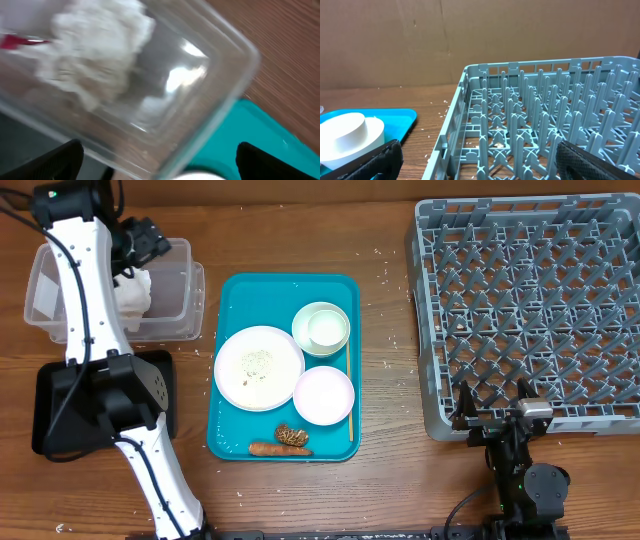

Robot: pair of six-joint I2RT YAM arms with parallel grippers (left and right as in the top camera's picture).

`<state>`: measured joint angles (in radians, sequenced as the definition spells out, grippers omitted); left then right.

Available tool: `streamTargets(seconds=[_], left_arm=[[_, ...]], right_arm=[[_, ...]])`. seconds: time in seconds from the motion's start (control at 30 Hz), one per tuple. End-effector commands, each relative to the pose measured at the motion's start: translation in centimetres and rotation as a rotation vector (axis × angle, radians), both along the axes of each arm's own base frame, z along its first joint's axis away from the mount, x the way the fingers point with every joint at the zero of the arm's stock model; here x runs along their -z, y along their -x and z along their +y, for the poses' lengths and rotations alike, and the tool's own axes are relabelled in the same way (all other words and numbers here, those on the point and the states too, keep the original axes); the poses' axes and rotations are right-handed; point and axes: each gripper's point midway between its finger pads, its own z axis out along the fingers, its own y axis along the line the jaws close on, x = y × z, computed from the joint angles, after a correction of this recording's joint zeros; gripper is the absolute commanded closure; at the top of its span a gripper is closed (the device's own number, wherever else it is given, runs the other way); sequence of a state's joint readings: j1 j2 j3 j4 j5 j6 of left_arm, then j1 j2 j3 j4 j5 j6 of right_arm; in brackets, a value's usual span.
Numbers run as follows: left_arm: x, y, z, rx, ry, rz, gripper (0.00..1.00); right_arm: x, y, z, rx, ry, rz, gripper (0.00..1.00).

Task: Sort waste into correct bins and load items into the dishwasher

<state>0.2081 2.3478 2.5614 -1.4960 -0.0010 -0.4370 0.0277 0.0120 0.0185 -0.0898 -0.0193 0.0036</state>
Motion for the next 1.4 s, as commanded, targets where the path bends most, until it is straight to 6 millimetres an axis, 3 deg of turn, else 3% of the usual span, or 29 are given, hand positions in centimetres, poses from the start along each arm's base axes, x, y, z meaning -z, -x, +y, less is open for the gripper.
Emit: streamTargets(seconds=[0.0, 0.3, 0.5, 0.67, 0.77, 0.83, 1.03, 1.13, 1.37], left_arm=[[-0.1, -1.0, -7.8, 0.308, 0.131, -0.032, 0.02], [-0.2, 0.3, -21.7, 0.785, 0.084, -0.034, 0.0], [-0.1, 1.1, -26.2, 0.818, 0.014, -0.029, 0.0], [-0.4, 3.1, -26.6, 0.761, 0.028, 0.031, 0.0], [-1.7, 5.3, -23.5, 0.599, -0.059, 0.109, 0.0], [-3.1, 6.0, -22.2, 0.542, -0.101, 0.105, 0.0], [-8.4, 7.5, -22.0, 0.501, -0.073, -0.025, 0.0], [-9.8, 8.2, -22.4, 0.512, -0.057, -0.058, 0.0], [-8.8, 11.2, -23.4, 0.563, -0.058, 0.016, 0.0]], right_arm=[[0.1, 0.0, 0.2, -0.007, 0.0, -0.005, 0.0], [0.1, 0.0, 0.2, -0.007, 0.0, -0.006, 0.0], [0.1, 0.0, 0.2, -0.007, 0.0, -0.005, 0.0], [0.1, 0.0, 0.2, -0.007, 0.0, -0.005, 0.0], [0.1, 0.0, 0.2, -0.007, 0.0, -0.005, 0.0], [0.1, 0.0, 0.2, -0.007, 0.0, -0.005, 0.0], [0.1, 0.0, 0.2, -0.007, 0.0, -0.005, 0.0], [0.1, 0.0, 0.2, -0.007, 0.0, -0.005, 0.0], [0.1, 0.0, 0.2, -0.007, 0.0, -0.005, 0.0]])
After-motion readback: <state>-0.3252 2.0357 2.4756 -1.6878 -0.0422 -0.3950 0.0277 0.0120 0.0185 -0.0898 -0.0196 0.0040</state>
